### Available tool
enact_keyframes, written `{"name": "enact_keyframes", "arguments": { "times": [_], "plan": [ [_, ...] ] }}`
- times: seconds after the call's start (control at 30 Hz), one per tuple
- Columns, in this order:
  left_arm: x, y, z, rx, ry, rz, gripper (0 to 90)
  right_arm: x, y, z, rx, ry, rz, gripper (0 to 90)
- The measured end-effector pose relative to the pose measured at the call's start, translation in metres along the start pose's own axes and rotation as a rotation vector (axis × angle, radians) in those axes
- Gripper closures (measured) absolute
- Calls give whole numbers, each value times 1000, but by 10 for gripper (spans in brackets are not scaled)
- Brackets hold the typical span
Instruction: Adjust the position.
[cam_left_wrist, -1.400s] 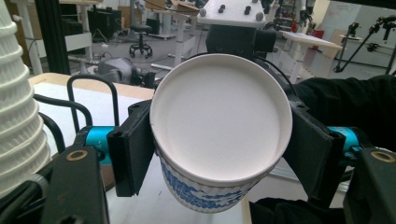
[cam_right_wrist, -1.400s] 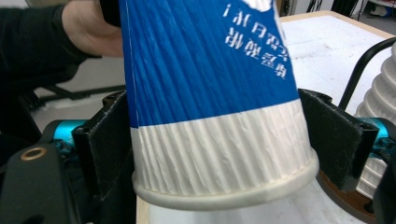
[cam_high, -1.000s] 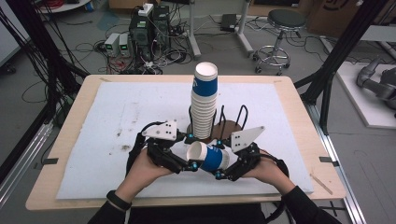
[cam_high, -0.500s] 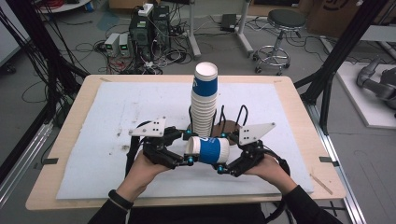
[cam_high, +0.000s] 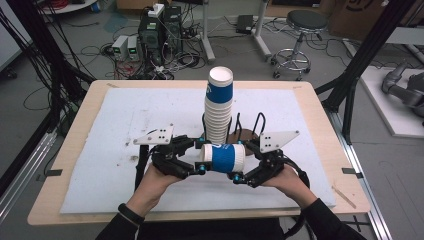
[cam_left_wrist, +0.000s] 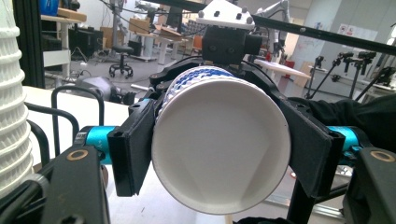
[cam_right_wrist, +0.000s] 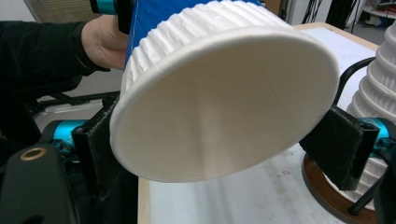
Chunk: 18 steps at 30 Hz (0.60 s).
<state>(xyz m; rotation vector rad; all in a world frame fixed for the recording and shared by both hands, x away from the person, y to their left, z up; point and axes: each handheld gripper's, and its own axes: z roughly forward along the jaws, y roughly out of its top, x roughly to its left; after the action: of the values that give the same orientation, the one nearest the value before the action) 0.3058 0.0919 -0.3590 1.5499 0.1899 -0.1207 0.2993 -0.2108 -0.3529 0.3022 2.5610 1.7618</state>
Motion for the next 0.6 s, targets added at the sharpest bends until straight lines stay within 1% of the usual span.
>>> {"name": "enact_keyframes", "arguments": {
  "times": [0.07,0.1,0.13,0.23,0.3,0.33,0.37,0.4,0.47,0.6],
  "plan": [
    [-1,0,0,8,4,1,305,-1,1,-1,-2,-7,-20,135],
    [-1,0,0,15,7,8,305,-1,1,-1,-2,-7,-20,135],
    [0,0,-1,16,10,7,305,-1,1,-3,-7,-21,-36,135],
    [0,0,-2,7,12,3,305,-1,2,-5,-22,-31,-29,135],
    [0,-1,-2,-1,6,14,305,-1,2,-5,-30,-15,-3,136],
    [0,-1,-2,-10,2,16,305,-3,1,-3,-55,13,37,136],
    [0,-2,-2,-19,-6,13,305,-3,1,-3,-55,13,37,136],
    [1,-3,-1,-28,-9,9,305,-4,1,-3,-70,35,59,137],
    [1,-5,1,-16,-9,15,305,-6,0,-2,-94,65,97,155],
    [1,-6,2,-23,-10,6,305,-7,0,-4,-85,70,83,181]
  ]
}}
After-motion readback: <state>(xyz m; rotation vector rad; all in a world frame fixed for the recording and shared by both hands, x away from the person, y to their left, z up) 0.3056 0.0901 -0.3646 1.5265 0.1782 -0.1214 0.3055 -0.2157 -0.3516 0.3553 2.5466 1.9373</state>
